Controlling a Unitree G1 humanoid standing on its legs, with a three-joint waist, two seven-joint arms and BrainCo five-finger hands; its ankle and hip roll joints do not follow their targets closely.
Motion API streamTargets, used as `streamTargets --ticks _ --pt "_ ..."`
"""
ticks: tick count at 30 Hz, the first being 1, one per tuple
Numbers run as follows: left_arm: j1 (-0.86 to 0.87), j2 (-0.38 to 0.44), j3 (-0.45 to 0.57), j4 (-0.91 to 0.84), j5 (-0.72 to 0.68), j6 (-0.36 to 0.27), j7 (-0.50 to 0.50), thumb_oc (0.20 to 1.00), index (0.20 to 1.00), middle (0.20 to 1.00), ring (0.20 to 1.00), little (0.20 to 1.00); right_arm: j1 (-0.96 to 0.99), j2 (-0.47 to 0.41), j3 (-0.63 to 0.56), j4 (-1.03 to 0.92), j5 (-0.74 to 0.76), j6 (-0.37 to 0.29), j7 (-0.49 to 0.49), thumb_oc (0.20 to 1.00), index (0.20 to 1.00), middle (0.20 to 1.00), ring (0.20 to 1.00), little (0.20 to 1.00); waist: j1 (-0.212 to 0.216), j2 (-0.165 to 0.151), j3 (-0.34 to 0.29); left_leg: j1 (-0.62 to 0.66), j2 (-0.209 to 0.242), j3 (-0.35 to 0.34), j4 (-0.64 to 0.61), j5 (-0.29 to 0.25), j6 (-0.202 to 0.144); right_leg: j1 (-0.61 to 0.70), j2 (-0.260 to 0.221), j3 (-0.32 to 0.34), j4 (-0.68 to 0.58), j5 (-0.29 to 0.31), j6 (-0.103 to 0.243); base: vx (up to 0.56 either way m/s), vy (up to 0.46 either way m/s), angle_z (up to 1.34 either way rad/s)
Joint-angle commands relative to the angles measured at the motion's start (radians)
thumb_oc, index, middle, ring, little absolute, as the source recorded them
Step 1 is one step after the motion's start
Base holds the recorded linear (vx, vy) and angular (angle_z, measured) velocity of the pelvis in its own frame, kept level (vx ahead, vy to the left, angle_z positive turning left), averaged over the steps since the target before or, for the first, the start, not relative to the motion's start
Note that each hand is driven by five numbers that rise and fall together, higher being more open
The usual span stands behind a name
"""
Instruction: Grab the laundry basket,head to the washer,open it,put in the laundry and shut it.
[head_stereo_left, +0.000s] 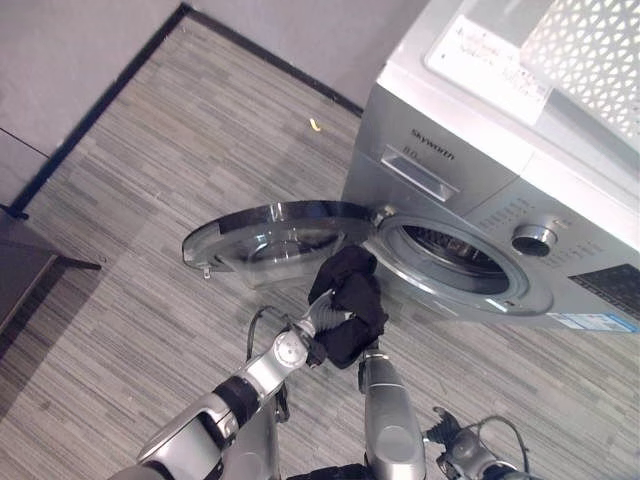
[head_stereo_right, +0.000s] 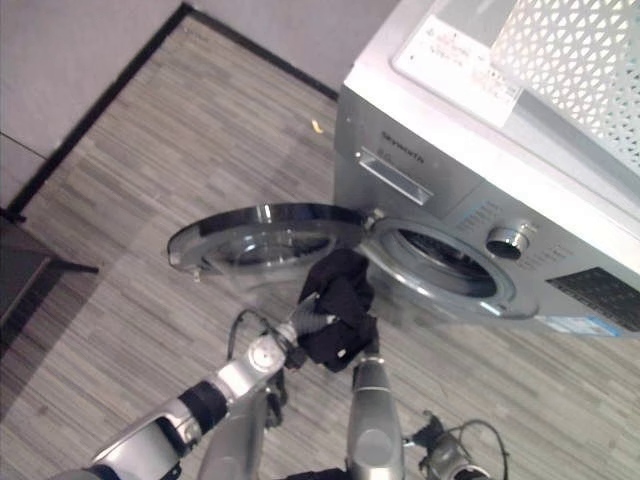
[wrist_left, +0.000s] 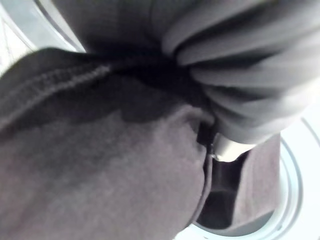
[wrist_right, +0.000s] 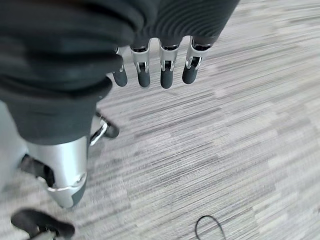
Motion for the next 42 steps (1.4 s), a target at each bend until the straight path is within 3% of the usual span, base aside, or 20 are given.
streamTargets --ticks 1,11,13,16,20,24,29,31,35,40,42 --pt "-0.031 -0.052 0.004 -0.039 -0.072 -0.078 0.024 0.2 0.2 0.2 0.2 0.2 0.091 -0.007 0.039 0.006 -0.011 0.018 0.029 1.0 1.0 1.0 1.0 1.0 0.004 -0.021 -0.01 0.039 0.032 -0.046 0.204 -0.288 0.022 -0.095 -0.099 -0.05 -0.174 0.217 0.037 -0.07 -0.036 0.03" --pt "-0.202 -0.134 0.048 0.034 -0.206 -0.085 0.063 0.2 0.2 0.2 0.2 0.2 0.037 -0.029 0.033 -0.054 0.08 -0.008 0.002 1.0 1.0 1.0 1.0 1.0 -0.044 -0.022 -0.024 -0.158 0.052 -0.072 0.39 -0.342 0.02 -0.297 -0.068 -0.013 -0.018 0.166 0.027 -0.05 -0.036 0.01" --pt "-0.214 -0.148 0.059 0.038 -0.225 -0.084 0.067 0.2 0.2 0.2 0.2 0.2 0.023 -0.035 0.054 -0.065 0.063 -0.006 -0.005 1.0 1.0 1.0 1.0 1.0 -0.037 -0.003 -0.025 -0.163 0.069 -0.083 0.408 -0.375 0.019 -0.311 -0.047 -0.014 0.016 0.129 0.035 0.07 -0.043 -0.08" --pt "-0.264 -0.165 0.075 0.035 -0.251 -0.08 0.08 0.2 0.2 0.2 0.2 0.2 -0.031 -0.055 0.144 -0.128 -0.049 0.026 -0.013 1.0 1.0 1.0 1.0 1.0 -0.042 0.0 -0.019 -0.206 0.078 -0.095 0.445 -0.39 0.019 -0.366 -0.025 0.002 0.067 0.106 0.026 0.01 -0.084 -0.1" --pt "-0.385 -0.192 0.143 0.04 -0.302 -0.062 0.108 0.2 0.2 0.2 0.2 0.2 -0.075 -0.09 0.158 -0.261 -0.075 0.036 -0.017 1.0 1.0 1.0 1.0 1.0 -0.069 -0.008 -0.017 -0.268 0.102 -0.097 0.483 -0.405 0.017 -0.458 0.016 0.01 0.143 0.071 0.014 0.0 -0.098 -0.07" --pt "-0.432 -0.195 0.168 0.029 -0.328 -0.069 0.121 0.2 0.2 0.2 0.2 0.2 -0.084 -0.094 0.15 -0.273 -0.073 0.035 -0.027 1.0 1.0 1.0 1.0 1.0 -0.083 -0.008 -0.013 -0.294 0.123 -0.088 0.513 -0.423 0.015 -0.495 0.035 0.001 0.175 0.058 0.012 0.03 -0.043 -0.16" --pt "-0.481 -0.161 0.204 0.043 -0.321 -0.07 0.137 0.2 0.2 0.2 0.2 0.2 -0.11 -0.096 0.158 -0.298 -0.073 0.03 -0.041 1.0 1.0 1.0 1.0 1.0 -0.098 -0.03 -0.006 -0.299 0.159 -0.053 0.537 -0.45 0.034 -0.541 0.079 -0.018 0.187 0.069 0.02 0.03 0.032 -0.4" --pt "-0.509 -0.121 0.227 0.055 -0.315 -0.071 0.15 0.2 0.2 0.2 0.2 0.2 -0.109 -0.104 0.17 -0.325 -0.081 0.022 -0.044 1.0 1.0 1.0 1.0 1.0 -0.098 -0.054 0.001 -0.3 0.191 -0.013 0.561 -0.477 0.049 -0.563 0.086 -0.057 0.193 0.083 0.035 0.04 0.069 -0.84" --pt "-0.517 -0.107 0.236 0.026 -0.336 -0.076 0.161 0.2 0.2 0.2 0.2 0.2 -0.061 -0.106 0.155 -0.332 -0.089 0.025 -0.046 1.0 1.0 1.0 1.0 1.0 -0.086 -0.052 0.001 -0.294 0.225 0.021 0.597 -0.51 0.057 -0.549 -0.03 -0.243 0.21 0.114 0.044 0.06 -0.008 -0.79" --pt "-0.582 -0.128 0.287 0.048 -0.413 -0.088 0.191 0.2 0.2 0.2 0.2 0.2 -0.018 -0.088 0.154 -0.323 -0.049 0.016 -0.048 1.0 1.0 1.0 1.0 1.0 -0.115 -0.071 0.001 -0.287 0.269 0.05 0.649 -0.535 0.074 -0.58 -0.009 -0.253 0.211 0.133 0.037 0.08 -0.033 -0.1" --pt "-0.612 -0.102 0.309 0.048 -0.416 -0.093 0.204 0.2 0.2 0.2 0.2 0.2 0.004 -0.099 0.145 -0.358 -0.042 0.007 -0.051 1.0 1.0 1.0 1.0 1.0 -0.121 -0.082 0.001 -0.275 0.285 0.065 0.662 -0.544 0.077 -0.577 -0.006 -0.275 0.206 0.13 0.038 0.06 0.004 -0.33"
